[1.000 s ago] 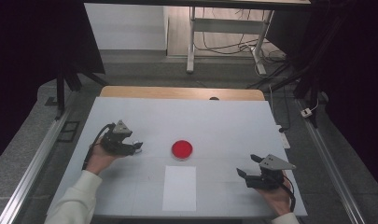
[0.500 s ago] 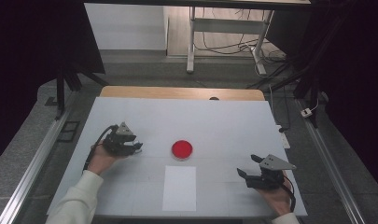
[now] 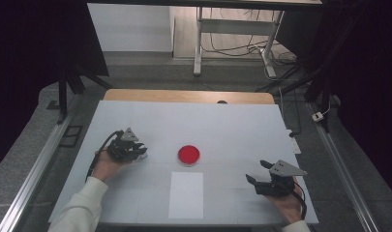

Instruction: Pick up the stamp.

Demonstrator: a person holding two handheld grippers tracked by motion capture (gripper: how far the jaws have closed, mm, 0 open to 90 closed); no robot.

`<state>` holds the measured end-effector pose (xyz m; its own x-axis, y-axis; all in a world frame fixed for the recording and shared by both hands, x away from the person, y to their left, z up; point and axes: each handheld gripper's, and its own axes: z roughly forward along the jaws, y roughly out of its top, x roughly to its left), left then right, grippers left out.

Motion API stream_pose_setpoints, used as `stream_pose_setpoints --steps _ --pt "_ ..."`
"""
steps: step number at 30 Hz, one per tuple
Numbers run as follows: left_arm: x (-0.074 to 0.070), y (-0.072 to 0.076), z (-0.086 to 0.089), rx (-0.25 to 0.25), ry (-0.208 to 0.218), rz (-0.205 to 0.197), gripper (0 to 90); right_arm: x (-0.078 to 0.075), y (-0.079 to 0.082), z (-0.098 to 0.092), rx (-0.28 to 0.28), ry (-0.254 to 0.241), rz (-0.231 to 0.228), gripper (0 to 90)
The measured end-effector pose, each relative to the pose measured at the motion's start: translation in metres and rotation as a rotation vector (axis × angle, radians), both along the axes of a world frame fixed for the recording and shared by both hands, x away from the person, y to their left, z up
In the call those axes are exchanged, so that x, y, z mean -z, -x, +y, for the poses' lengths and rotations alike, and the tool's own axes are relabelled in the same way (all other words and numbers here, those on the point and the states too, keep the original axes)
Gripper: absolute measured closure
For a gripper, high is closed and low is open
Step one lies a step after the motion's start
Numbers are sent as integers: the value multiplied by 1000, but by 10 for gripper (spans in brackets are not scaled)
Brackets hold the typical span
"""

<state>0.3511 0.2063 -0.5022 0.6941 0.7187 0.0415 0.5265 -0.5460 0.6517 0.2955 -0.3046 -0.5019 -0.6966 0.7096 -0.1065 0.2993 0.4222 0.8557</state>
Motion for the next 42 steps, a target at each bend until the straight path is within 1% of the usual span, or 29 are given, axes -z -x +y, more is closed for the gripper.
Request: stream_pose_setpoints --steps 6,8,9,13,15,18,20,25,31,34,42 --pt "-1 1 1 -9 -2 -6 752 0 0 0 4 2 -6 219" --pt "-2 1 2 -15 11 -9 752 0 1 0 5 -1 -8 220" --pt "-2 1 2 -17 17 -10 753 0 1 0 1 -10 -10 221" --pt "-5 2 4 -22 43 -14 753 0 1 0 1 -1 -10 222" --pt "-6 3 5 -26 57 -15 753 0 1 0 1 -4 -10 222" --pt "-10 5 6 -30 90 -14 753 0 1 0 2 -6 -12 222" --pt "-13 6 7 -20 134 -10 753 0 1 0 2 -2 -14 222" --pt "-21 11 6 -17 170 -29 753 1 1 0 3 3 -21 222" --pt "-26 13 5 -23 238 -20 752 1 2 1 4 5 -30 222" --pt "-29 15 4 -21 251 -29 752 1 2 1 5 5 -33 222" --pt "-38 19 1 -8 307 -36 752 1 3 1 12 1 -45 220"
